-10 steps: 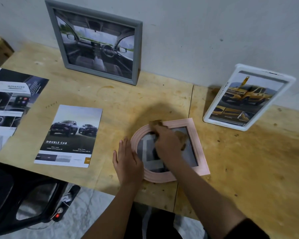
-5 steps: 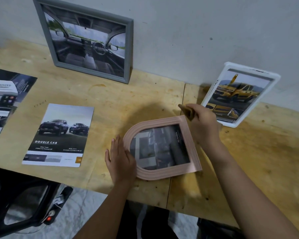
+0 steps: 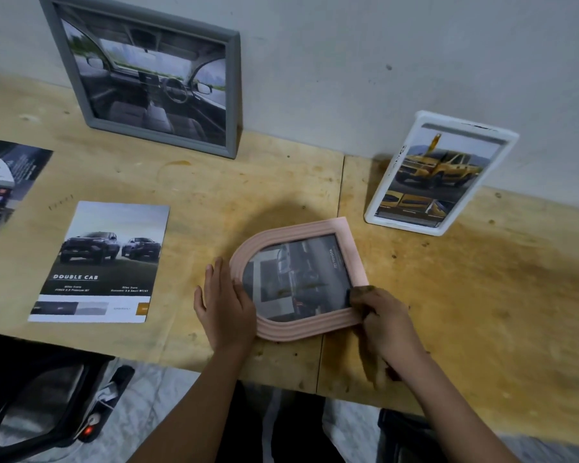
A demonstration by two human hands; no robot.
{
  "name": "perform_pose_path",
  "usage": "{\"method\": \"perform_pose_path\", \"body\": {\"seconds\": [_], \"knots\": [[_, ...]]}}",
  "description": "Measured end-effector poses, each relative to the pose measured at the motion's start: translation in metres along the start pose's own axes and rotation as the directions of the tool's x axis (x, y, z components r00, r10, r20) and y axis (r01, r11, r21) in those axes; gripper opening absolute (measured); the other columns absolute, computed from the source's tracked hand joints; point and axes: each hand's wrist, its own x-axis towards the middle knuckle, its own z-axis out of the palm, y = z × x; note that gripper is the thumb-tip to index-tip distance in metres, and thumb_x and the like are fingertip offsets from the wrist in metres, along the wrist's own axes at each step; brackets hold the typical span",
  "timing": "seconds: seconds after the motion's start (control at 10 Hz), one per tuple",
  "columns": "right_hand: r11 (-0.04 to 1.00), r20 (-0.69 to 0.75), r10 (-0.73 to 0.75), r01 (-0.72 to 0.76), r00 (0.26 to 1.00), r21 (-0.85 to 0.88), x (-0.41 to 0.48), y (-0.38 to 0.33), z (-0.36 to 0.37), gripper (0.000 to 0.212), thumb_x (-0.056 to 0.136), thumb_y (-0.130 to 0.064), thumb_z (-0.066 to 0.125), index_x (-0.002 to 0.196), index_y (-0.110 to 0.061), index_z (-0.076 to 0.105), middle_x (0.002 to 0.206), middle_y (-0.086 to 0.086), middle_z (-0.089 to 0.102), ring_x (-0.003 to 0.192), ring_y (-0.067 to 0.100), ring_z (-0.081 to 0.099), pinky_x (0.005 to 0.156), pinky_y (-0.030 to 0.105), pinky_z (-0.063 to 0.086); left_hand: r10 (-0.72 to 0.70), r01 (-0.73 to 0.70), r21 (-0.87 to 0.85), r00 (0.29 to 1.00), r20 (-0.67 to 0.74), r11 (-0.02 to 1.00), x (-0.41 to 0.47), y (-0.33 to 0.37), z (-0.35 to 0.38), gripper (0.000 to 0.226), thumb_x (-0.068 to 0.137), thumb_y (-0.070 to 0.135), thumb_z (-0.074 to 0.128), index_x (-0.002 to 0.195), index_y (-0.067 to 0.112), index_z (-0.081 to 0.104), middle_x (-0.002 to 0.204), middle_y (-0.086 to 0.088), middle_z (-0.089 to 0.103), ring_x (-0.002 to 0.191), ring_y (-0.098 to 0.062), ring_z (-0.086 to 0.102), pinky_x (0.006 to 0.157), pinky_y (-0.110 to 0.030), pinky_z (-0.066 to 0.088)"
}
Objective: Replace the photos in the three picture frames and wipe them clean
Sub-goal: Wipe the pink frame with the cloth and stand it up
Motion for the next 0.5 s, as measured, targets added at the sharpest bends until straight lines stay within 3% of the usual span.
{"method": "perform_pose_path", "body": {"seconds": [0.1,0.2,0.3,0.4,0.5], "knots": [[0.935,-0.141,0.156,-0.1,0.978,0.341,0.002,-0.024,-0.002,0.039,0.089,0.01,0.039,0.112,-0.007,0.066,0.108,0.001,0.059,0.098,0.011,0.052,0.08,0.0,0.037,0.008,-0.009,0.046,1.0,0.025,0.999,0.0,0.0,0.0,0.057,0.091,0.036,0.035,0.143,0.014,0.034,0.15,0.0,0.036,0.142,-0.015,0.023,0.115,-0.041,0.013],[0.922,-0.298,0.039,0.081,0.954,0.379,0.008,-0.058,0.021,0.032,0.094,-0.002,0.046,0.121,-0.01,0.061,0.108,-0.007,0.058,0.099,0.004,0.051,0.079,-0.005,0.034,0.0,-0.002,0.068,1.0,0.03,0.998,0.0,0.002,-0.002,0.06,0.089,0.04,0.038,0.144,0.015,0.032,0.151,0.001,0.034,0.143,-0.014,0.022,0.115,-0.04,0.012],[0.923,-0.108,-0.176,0.202,0.979,0.328,0.014,-0.088,0.055,0.036,0.097,-0.019,0.046,0.133,-0.013,0.049,0.118,-0.008,0.055,0.107,0.005,0.05,0.09,0.004,0.035,0.016,-0.019,0.08,0.999,0.039,0.997,0.0,-0.004,0.004,0.059,0.09,0.038,0.043,0.144,0.015,0.032,0.151,0.0,0.034,0.142,-0.015,0.022,0.115,-0.042,0.015],[0.911,0.192,-0.401,0.412,0.896,-0.021,0.019,-0.088,0.089,0.052,0.098,-0.036,0.021,0.145,-0.015,0.031,0.15,0.002,0.035,0.141,0.015,0.025,0.115,0.031,0.022,0.077,-0.095,0.184,0.992,0.102,0.978,0.002,-0.014,0.005,0.073,0.083,0.026,0.066,0.143,0.014,0.026,0.152,-0.005,0.032,0.142,-0.019,0.021,0.113,-0.048,0.023],[0.826,0.233,-0.533,0.56,0.813,-0.066,0.026,-0.081,0.1,0.061,0.09,-0.033,0.013,0.147,-0.011,0.022,0.156,0.004,0.017,0.144,0.013,0.001,0.119,0.036,0.006,0.031,-0.05,0.099,0.983,0.179,0.994,0.003,-0.008,-0.002,0.078,0.08,0.014,0.068,0.145,0.009,0.026,0.154,-0.008,0.024,0.143,-0.026,0.02,0.115,-0.048,0.012]]}}
